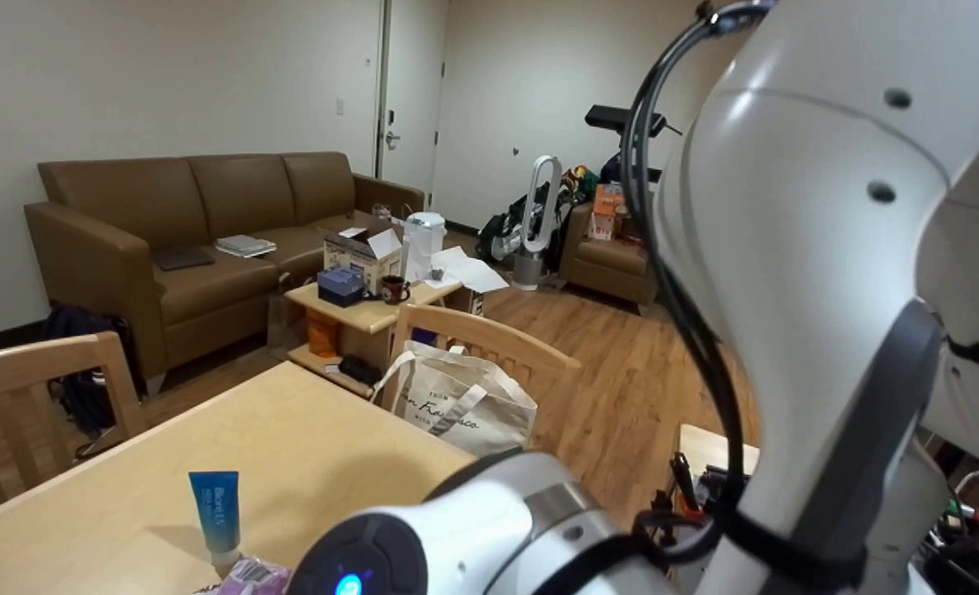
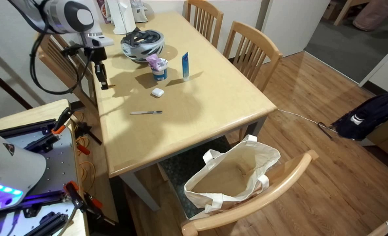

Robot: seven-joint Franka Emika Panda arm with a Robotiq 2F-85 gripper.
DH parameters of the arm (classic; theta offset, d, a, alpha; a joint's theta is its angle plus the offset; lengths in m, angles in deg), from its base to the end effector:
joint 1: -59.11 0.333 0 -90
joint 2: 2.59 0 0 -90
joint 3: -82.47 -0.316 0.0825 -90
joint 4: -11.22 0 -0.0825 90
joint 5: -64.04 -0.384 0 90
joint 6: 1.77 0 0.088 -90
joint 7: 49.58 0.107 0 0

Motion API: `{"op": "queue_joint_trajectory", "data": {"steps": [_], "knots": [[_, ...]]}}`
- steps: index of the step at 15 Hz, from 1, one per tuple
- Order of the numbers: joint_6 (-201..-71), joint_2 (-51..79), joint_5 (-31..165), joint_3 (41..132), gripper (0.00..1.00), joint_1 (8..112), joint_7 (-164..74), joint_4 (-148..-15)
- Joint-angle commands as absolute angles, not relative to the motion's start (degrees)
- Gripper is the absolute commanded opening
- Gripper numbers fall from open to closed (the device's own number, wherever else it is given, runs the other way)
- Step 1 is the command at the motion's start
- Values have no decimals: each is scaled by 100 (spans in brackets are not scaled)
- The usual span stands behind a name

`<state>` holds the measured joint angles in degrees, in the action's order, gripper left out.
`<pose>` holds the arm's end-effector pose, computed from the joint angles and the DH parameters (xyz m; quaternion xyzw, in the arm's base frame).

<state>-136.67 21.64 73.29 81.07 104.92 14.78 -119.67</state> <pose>0.3319 0.3565 0.1429 0.9804 -0.0812 -0.0642 0.1675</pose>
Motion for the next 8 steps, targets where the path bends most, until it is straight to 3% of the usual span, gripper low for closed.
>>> {"op": "queue_joint_trajectory", "data": {"steps": [1, 4, 5, 7, 8], "knots": [[-12440, 922, 8017, 8187, 4, 10305, 1944, -12218], [-12037, 79, 8439, 7924, 4, 9901, 2341, -12324], [-12130, 683, 8260, 7731, 18, 9728, 2066, -11995], [-12036, 238, 8311, 7605, 18, 9539, 2112, -12104], [-12037, 134, 8304, 7577, 4, 9506, 2113, -12171]]}}
